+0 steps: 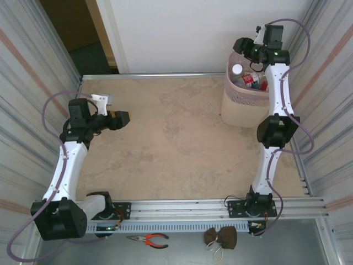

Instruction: Put the plastic bottles in the bin

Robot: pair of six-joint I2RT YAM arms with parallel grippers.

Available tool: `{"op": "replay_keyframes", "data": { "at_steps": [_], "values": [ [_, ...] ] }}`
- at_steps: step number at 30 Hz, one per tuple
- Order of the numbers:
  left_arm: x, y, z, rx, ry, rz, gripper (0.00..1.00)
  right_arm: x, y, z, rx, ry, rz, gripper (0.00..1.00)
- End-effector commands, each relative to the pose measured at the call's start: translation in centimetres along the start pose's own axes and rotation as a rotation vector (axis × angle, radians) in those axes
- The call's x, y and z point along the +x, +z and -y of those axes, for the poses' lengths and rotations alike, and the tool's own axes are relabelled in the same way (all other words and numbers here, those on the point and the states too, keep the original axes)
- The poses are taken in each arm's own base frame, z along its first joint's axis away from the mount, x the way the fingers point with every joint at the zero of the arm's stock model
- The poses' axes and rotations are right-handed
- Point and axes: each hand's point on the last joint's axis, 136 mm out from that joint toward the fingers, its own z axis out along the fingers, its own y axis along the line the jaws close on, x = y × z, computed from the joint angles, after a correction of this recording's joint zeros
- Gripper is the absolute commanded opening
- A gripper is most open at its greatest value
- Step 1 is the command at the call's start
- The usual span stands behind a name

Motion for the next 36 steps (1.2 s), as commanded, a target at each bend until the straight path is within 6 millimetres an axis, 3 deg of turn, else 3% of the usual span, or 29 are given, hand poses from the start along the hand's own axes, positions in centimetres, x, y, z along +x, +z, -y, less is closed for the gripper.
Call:
{"op": "replay_keyframes", "data": {
  "at_steps": [1, 9, 15, 19, 25, 28, 32, 34, 36],
  "values": [
    [-0.1, -0.7, 0.2, -0.002, 0.01, 0.017, 0.69, -0.3, -1.6, 0.6, 0.046, -0.015, -0.001, 0.62],
    [-0.1, -0.8, 0.2, -0.006, 0.013, 0.02, 0.69, -3.6, -6.5, -2.7, 0.002, -0.036, 0.113, 0.64],
    [-0.1, -0.7, 0.3, 0.001, 0.009, 0.02, 0.69, -3.3, -8.9, -5.2, -0.063, -0.036, 0.099, 0.64],
    [-0.1, -0.7, 0.3, 0.001, 0.011, 0.02, 0.69, -2.4, -11.1, -5.7, -0.05, -0.028, 0.074, 0.64],
    [-0.2, -0.5, -0.3, -0.028, -0.024, 0.021, 0.69, 0.6, -15.5, -4.3, 0.021, -0.066, 0.048, 0.68],
    [0.1, -0.2, -1.1, -0.057, -0.101, 0.018, 0.71, 3.1, -18.0, -3.6, 0.044, -0.104, 0.048, 0.72],
    [0.9, 0.3, -2.8, -0.119, -0.181, 0.033, 0.82, 7.1, -21.3, -2.1, 0.097, -0.136, 0.043, 0.81],
    [1.2, 0.3, -3.5, -0.151, -0.197, 0.044, 0.97, 8.9, -22.6, -1.2, 0.13, -0.145, 0.041, 0.86],
    [1.8, 0.4, -4.4, -0.19, -0.213, 0.05, 0.99, 10.9, -23.6, -0.6, 0.151, -0.161, 0.035, 1.0]
  ]
}}
